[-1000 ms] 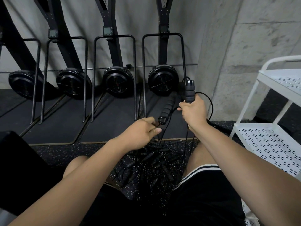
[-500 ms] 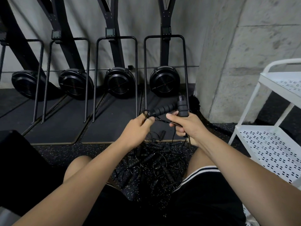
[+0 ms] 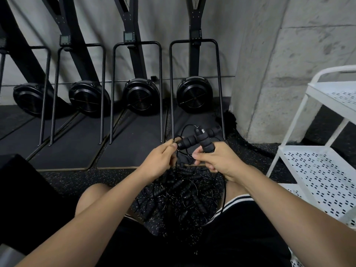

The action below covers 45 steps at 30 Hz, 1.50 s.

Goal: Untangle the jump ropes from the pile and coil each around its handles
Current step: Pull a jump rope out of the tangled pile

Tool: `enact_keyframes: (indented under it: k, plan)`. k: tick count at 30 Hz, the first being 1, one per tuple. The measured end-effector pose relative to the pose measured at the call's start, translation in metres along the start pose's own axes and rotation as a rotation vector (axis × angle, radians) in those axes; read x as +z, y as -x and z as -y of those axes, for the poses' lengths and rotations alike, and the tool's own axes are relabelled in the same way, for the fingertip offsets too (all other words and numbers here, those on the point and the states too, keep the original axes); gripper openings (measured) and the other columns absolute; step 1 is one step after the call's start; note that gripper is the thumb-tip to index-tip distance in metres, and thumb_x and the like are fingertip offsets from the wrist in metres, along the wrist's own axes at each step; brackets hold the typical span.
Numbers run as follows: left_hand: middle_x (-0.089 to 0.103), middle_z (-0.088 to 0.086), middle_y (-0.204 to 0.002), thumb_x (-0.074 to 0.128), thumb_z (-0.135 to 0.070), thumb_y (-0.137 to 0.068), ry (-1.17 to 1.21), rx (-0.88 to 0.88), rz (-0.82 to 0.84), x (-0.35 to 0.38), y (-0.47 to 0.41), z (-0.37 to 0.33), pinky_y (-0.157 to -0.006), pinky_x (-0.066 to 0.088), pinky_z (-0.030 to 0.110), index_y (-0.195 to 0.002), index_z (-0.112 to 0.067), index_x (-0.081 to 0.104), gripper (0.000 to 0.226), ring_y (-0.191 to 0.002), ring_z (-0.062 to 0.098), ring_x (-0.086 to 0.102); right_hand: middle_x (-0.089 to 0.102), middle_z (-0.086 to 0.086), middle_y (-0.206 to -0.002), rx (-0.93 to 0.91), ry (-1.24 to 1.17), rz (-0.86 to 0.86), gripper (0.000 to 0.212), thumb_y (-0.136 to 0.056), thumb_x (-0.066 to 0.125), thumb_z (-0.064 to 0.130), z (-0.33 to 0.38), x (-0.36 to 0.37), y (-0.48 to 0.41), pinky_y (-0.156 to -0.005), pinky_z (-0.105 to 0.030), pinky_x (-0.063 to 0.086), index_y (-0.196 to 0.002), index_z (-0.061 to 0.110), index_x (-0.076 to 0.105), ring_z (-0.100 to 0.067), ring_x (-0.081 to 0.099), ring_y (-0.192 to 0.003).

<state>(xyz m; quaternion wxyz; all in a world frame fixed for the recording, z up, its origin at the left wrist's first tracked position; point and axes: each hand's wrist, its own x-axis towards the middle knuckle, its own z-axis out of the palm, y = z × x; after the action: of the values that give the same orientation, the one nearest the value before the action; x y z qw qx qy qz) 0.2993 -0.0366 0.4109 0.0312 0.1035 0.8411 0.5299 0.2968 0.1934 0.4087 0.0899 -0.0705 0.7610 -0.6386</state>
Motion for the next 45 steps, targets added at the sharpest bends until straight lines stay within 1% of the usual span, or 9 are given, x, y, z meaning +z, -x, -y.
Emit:
enact_keyframes:
  k: [4,15,20,25,28,32,38,43,45]
  plan:
    - [0.066,0.007,-0.086,0.048,-0.028,-0.111,-0.088,0.009,-0.078,0.003,0.000,0.001,-0.066,0.054,0.034,-0.100,-0.018,0.069,0.026,-0.065,0.026,0.066,0.083,-0.011,-0.093,0.031,0.035,0.006,0.008,-0.100,0.072,0.008,0.003,-0.001,0.002,-0.042,-0.022,0.033,-0.107,0.008,0.075,-0.010,0.044,-0.048]
    - [0.059,-0.002,-0.097,0.067,-0.010,-0.093,0.093,0.004,-0.363,0.021,-0.011,-0.002,-0.068,0.051,0.033,-0.099,-0.033,0.078,0.027,-0.077,0.016,0.059,0.080,-0.004,-0.078,-0.011,0.046,-0.144,0.008,-0.095,0.072,0.006,0.002,0.011,-0.005,-0.045,-0.023,0.038,-0.100,0.010,0.077,-0.014,0.046,-0.049]
    - [0.056,-0.005,-0.071,0.062,-0.008,-0.098,0.460,-0.210,-0.290,0.024,-0.013,-0.008,-0.057,0.040,0.022,-0.096,-0.021,0.078,0.021,-0.064,0.012,0.047,0.077,0.007,-0.079,-0.149,0.449,-0.264,0.012,-0.087,0.086,0.030,0.003,0.012,-0.005,-0.070,-0.031,0.053,-0.093,0.025,0.076,-0.009,0.069,-0.074]
    - [0.064,-0.001,-0.082,0.065,-0.041,-0.093,0.494,-0.299,-0.162,0.020,-0.017,0.000,-0.073,0.042,0.034,-0.087,-0.020,0.070,0.022,-0.081,0.019,0.060,0.059,0.007,-0.066,-0.209,0.618,-0.266,0.017,-0.093,0.081,0.026,0.007,0.014,-0.002,-0.057,-0.031,0.042,-0.087,0.025,0.065,-0.012,0.053,-0.060]
    - [0.070,-0.008,-0.088,0.075,-0.049,-0.096,0.400,-0.228,-0.125,0.019,-0.016,0.005,-0.075,0.045,0.029,-0.100,-0.023,0.080,0.027,-0.083,0.011,0.063,0.063,0.007,-0.067,-0.192,0.601,-0.258,0.011,-0.092,0.081,0.027,0.007,0.014,-0.002,-0.056,-0.031,0.045,-0.093,0.027,0.070,-0.012,0.056,-0.059]
    - [0.076,-0.019,-0.098,0.074,-0.031,-0.101,0.364,-0.102,-0.112,0.021,-0.015,0.015,-0.080,0.046,0.022,-0.123,-0.031,0.079,0.023,-0.083,-0.007,0.063,0.076,0.001,-0.082,-0.127,0.535,-0.224,0.020,-0.090,0.083,0.029,0.007,0.010,-0.005,-0.067,-0.039,0.056,-0.108,0.027,0.076,-0.023,0.069,-0.073]
    - [0.075,-0.011,-0.097,0.081,-0.014,-0.093,0.510,-0.240,-0.151,0.020,-0.020,0.019,-0.064,0.045,0.021,-0.132,-0.033,0.074,0.044,-0.080,0.007,0.063,0.081,0.000,-0.081,0.003,0.266,-0.179,0.027,-0.087,0.081,0.016,0.007,0.006,-0.014,-0.067,-0.031,0.046,-0.109,0.032,0.075,0.002,0.057,-0.052]
    - [0.075,-0.007,-0.103,0.074,-0.010,-0.091,0.384,-0.260,0.014,0.014,-0.023,0.017,-0.069,0.039,0.031,-0.127,-0.039,0.074,0.047,-0.081,0.014,0.056,0.078,0.003,-0.083,-0.082,0.525,-0.246,0.024,-0.085,0.084,0.021,0.011,0.008,-0.016,-0.073,-0.035,0.056,-0.107,0.024,0.078,-0.020,0.071,-0.080]
    - [0.074,-0.007,-0.099,0.068,-0.010,-0.093,0.379,-0.260,0.089,0.009,-0.022,0.012,-0.068,0.038,0.031,-0.126,-0.035,0.074,0.042,-0.081,0.015,0.057,0.075,0.002,-0.079,-0.115,0.577,-0.239,0.018,-0.086,0.082,0.021,0.013,0.009,-0.016,-0.068,-0.033,0.053,-0.103,0.020,0.075,-0.021,0.068,-0.075]
